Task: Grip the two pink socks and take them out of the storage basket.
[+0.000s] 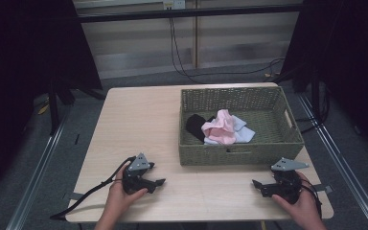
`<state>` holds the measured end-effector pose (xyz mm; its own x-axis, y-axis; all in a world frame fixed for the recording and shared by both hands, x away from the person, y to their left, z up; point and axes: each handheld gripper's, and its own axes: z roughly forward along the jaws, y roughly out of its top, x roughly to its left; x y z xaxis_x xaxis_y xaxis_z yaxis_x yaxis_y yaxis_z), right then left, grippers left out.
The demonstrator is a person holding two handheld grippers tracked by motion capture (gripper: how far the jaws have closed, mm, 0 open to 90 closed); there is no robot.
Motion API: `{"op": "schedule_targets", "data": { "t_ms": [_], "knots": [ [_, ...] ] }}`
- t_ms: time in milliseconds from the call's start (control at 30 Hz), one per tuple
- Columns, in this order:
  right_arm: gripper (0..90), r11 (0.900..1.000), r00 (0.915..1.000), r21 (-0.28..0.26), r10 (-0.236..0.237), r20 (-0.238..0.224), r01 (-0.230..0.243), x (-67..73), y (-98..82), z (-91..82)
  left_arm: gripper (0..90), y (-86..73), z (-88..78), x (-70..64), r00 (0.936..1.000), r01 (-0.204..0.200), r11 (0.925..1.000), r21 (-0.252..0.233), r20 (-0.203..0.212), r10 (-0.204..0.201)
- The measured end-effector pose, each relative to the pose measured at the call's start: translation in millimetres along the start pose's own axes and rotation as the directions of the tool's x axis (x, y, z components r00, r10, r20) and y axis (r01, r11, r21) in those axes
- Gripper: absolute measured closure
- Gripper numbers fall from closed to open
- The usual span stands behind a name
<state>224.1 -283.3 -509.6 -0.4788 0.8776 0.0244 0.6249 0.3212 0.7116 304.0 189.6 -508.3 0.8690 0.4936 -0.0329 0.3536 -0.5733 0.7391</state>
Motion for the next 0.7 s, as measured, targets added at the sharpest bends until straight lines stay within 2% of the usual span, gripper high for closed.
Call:
{"op": "schedule_targets", "data": {
  "t_ms": [200, 267, 333, 367, 467, 500, 600, 700],
  "knots": [
    [11.4, 1.000, 0.9998, 0.016, -0.017, -0.013, 0.017, -2.0, 2.3, 0.1, 22.1, 0.0, 0.3, -0.5, 1.0000, -0.001, 1.0000, -0.001, 0.006, 0.001],
    [13.5, 0.998, 0.9988, 0.062, 0.002, -0.048, 0.001, -4.0, 7.5, -2.4, 21.9, 0.1, 0.3, -0.3, 1.0000, -0.004, 1.0000, 0.000, 0.006, 0.004],
    [13.6, 0.998, 0.9978, 0.067, 0.007, -0.066, -0.003, -5.0, 8.8, -2.8, 21.9, 0.1, 0.2, -0.4, 1.0000, -0.003, 1.0000, 0.000, 0.006, 0.003],
    [14.0, 0.996, 0.9923, 0.087, 0.026, -0.121, -0.016, -7.0, 12.2, -3.8, 21.9, 0.1, 0.3, -0.4, 1.0000, -0.004, 1.0000, 0.000, 0.006, 0.004],
    [14.3, 0.994, 0.9873, 0.109, 0.032, -0.156, -0.015, -6.0, 15.4, -4.8, 21.8, 0.1, 0.3, -0.3, 1.0000, -0.004, 1.0000, 0.000, 0.007, 0.004],
    [14.8, 0.993, 0.9864, 0.120, 0.006, -0.164, 0.014, -3.5, 18.3, -6.2, 21.8, 0.1, 0.3, -0.3, 1.0000, -0.004, 1.0000, 0.000, 0.007, 0.004],
    [15.1, 0.990, 0.9840, 0.135, -0.005, -0.178, 0.030, -0.6, 21.2, -7.4, 21.8, 0.0, 0.3, -0.5, 1.0000, -0.003, 1.0000, 0.000, 0.006, 0.003],
    [16.8, 0.984, 0.9782, 0.165, -0.037, -0.205, 0.071, 2.9, 29.0, -11.7, 21.0, 0.1, 0.5, -0.6, 0.9999, -0.006, 1.0000, 0.002, 0.010, 0.006]
  ]
}}
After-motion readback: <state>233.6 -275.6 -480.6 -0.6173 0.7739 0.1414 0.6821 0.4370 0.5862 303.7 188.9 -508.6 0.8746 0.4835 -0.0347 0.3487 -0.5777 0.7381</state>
